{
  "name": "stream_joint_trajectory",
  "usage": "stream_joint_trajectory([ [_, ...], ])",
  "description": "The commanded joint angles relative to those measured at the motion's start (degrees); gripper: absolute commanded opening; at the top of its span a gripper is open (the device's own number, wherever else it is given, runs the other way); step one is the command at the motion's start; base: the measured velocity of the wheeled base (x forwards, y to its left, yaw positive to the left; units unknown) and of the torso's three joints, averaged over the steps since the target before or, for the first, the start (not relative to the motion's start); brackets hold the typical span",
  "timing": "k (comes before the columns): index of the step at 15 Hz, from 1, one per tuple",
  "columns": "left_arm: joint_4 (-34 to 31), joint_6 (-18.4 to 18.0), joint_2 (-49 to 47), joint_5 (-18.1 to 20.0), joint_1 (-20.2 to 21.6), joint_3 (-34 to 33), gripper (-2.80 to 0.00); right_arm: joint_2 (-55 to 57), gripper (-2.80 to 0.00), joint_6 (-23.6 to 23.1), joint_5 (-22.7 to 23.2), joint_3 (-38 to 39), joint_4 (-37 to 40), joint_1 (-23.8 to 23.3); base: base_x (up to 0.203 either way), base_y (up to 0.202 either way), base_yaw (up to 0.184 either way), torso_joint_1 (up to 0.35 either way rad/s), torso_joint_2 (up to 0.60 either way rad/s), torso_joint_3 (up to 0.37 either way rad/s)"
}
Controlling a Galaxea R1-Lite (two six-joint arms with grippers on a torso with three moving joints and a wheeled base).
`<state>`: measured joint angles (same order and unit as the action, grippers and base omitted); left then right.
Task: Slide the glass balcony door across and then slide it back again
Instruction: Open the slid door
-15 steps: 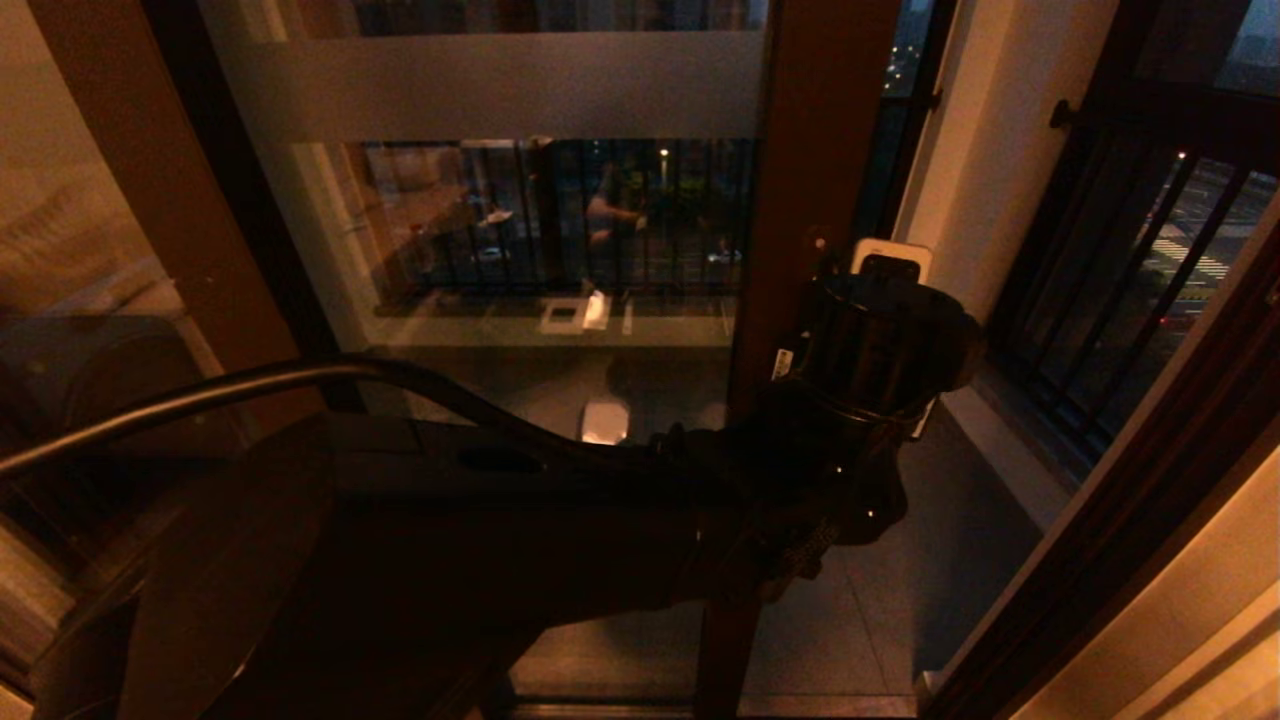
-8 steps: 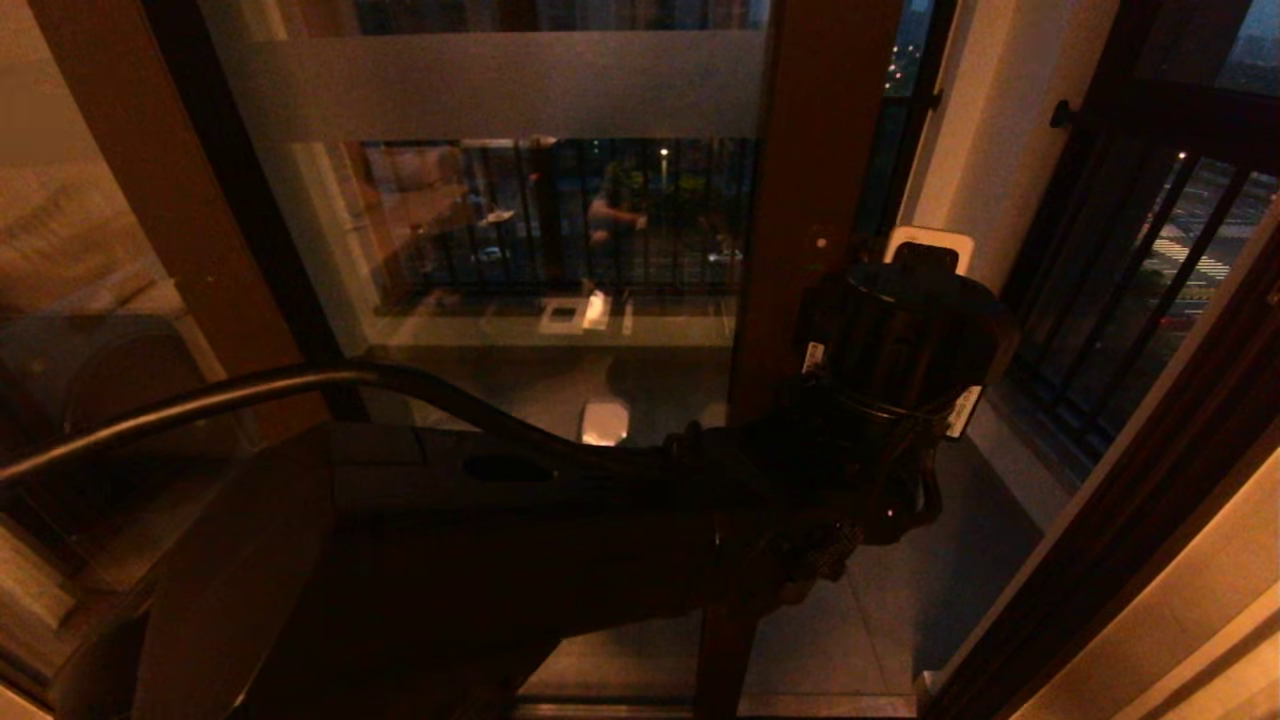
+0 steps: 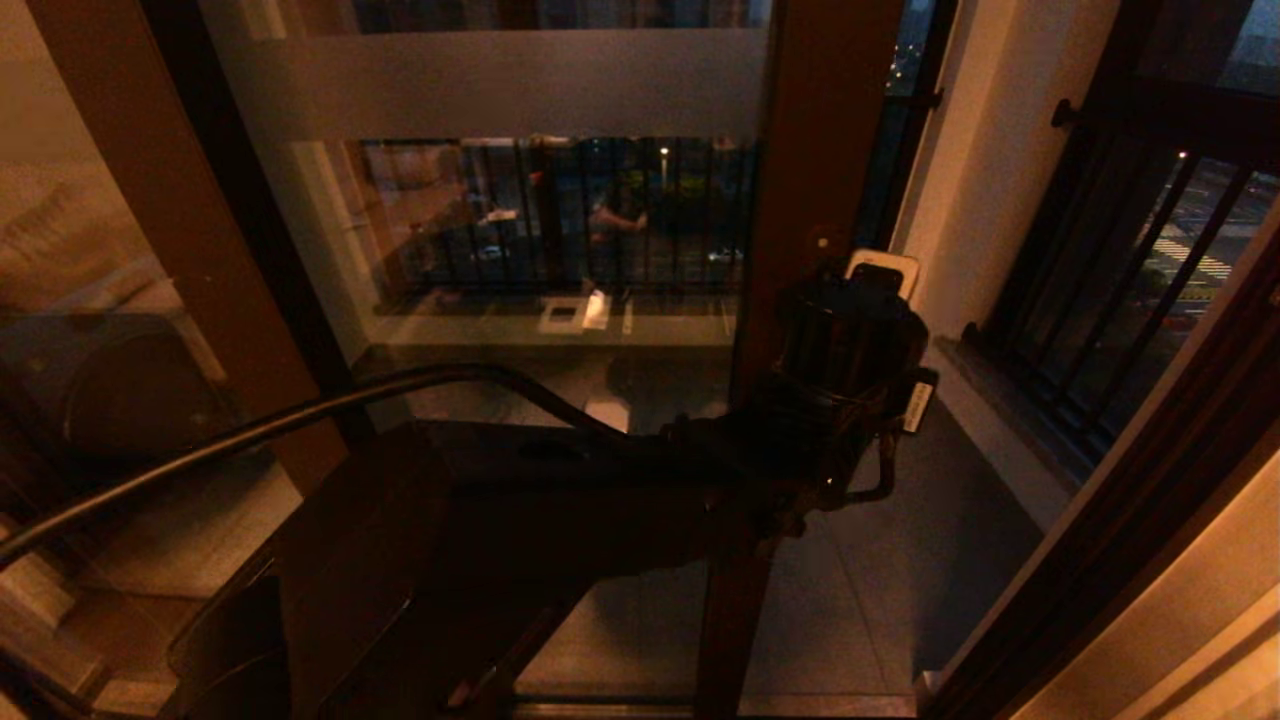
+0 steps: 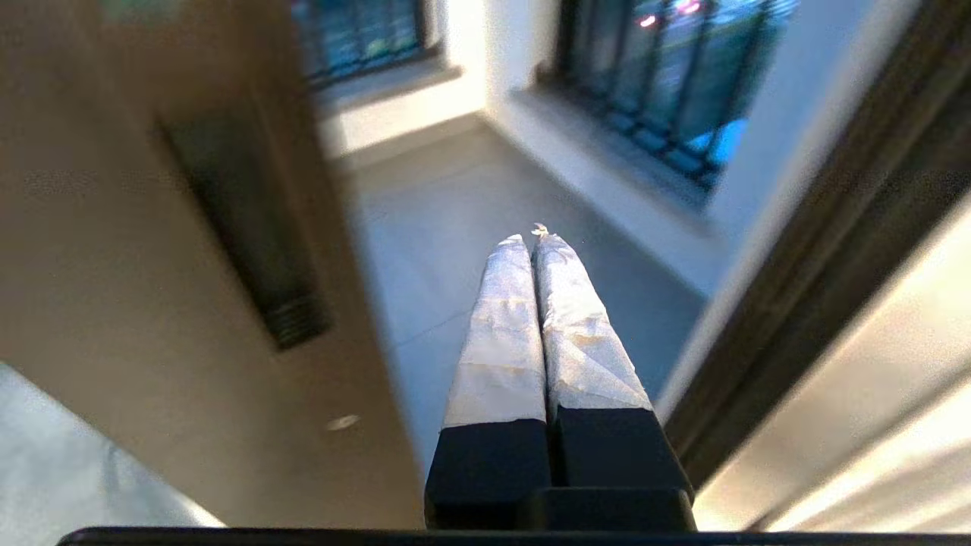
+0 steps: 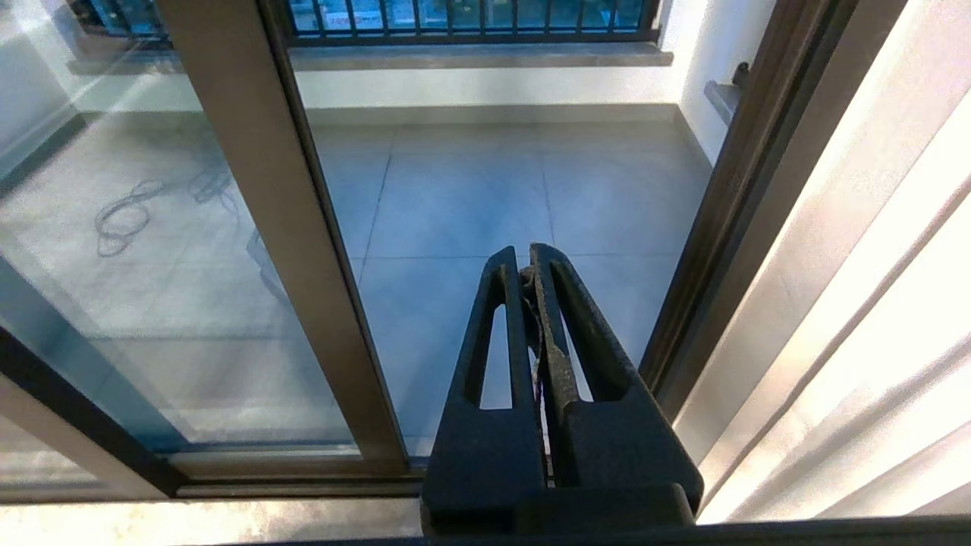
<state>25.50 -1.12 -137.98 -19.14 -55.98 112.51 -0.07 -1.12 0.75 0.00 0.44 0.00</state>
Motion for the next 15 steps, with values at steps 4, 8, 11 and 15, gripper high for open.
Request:
stream_joint_trajectory([
  [4,3.32,-0.20,-3.73,2.52,3.23,0.16,-2.80,-0.01,-2.80,-0.02,0.05,0.18,0.00,0.00,0.000,0.000,0.000,0.000,0.00,0.000],
  [8,3.41,-0.43,-4.14,1.12,3.96,0.16,-2.80,-0.01,-2.80,-0.02,0.05,0.18,0.00,0.00,0.000,0.000,0.000,0.000,0.00,0.000],
  [11,3.41,-0.55,-3.57,-0.20,4.87,0.16,-2.80,-0.01,-2.80,-0.02,0.05,0.18,0.00,0.00,0.000,0.000,0.000,0.000,0.00,0.000],
  [15,5.07,-3.45,-3.61,-1.00,5.96,0.16,-2.80,-0.01,-2.80,-0.02,0.05,0.18,0.00,0.00,0.000,0.000,0.000,0.000,0.00,0.000],
])
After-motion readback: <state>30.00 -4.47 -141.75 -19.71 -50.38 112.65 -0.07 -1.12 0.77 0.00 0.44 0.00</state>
